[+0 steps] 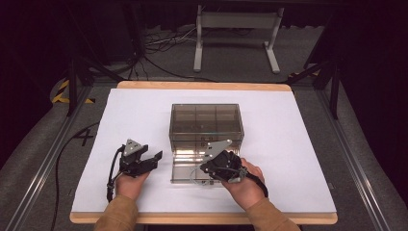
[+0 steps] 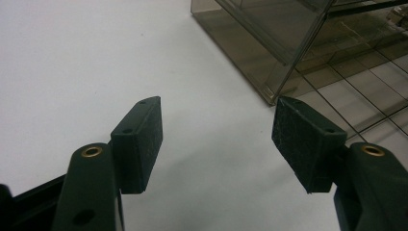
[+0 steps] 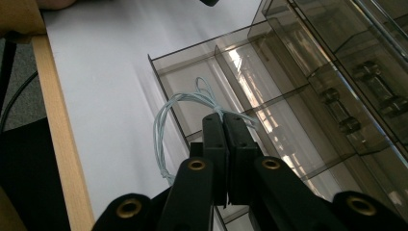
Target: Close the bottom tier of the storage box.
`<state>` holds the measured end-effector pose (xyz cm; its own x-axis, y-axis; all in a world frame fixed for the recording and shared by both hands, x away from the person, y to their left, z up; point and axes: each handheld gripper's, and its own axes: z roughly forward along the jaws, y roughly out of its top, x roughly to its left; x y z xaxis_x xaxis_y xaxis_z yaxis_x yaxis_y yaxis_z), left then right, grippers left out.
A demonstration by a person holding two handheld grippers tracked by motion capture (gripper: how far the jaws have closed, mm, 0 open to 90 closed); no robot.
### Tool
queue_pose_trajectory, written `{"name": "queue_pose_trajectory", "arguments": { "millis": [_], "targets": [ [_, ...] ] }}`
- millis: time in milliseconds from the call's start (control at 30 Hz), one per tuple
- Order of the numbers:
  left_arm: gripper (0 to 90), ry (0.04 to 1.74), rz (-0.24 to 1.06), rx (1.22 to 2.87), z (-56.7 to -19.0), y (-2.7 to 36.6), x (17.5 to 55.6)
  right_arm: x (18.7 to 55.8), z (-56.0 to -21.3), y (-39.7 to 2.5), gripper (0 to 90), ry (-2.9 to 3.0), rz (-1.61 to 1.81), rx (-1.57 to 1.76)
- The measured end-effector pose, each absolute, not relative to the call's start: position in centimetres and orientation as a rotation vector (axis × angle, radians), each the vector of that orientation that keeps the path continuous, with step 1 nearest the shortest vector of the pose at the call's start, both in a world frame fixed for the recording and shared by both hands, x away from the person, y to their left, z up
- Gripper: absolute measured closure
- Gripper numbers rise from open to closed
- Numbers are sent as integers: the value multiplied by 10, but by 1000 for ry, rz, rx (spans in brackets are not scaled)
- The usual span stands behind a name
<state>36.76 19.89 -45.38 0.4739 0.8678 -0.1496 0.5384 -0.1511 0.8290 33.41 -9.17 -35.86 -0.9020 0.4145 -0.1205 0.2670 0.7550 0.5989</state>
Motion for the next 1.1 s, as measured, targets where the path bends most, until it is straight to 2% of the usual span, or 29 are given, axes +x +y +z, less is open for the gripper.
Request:
{"name": "queue_pose_trajectory", "arguments": {
  "millis": [1100],
  "targets": [
    [358, 1186, 460, 1823, -454, 199, 368, 356, -366, -92, 890, 2677, 672, 591]
  ]
}}
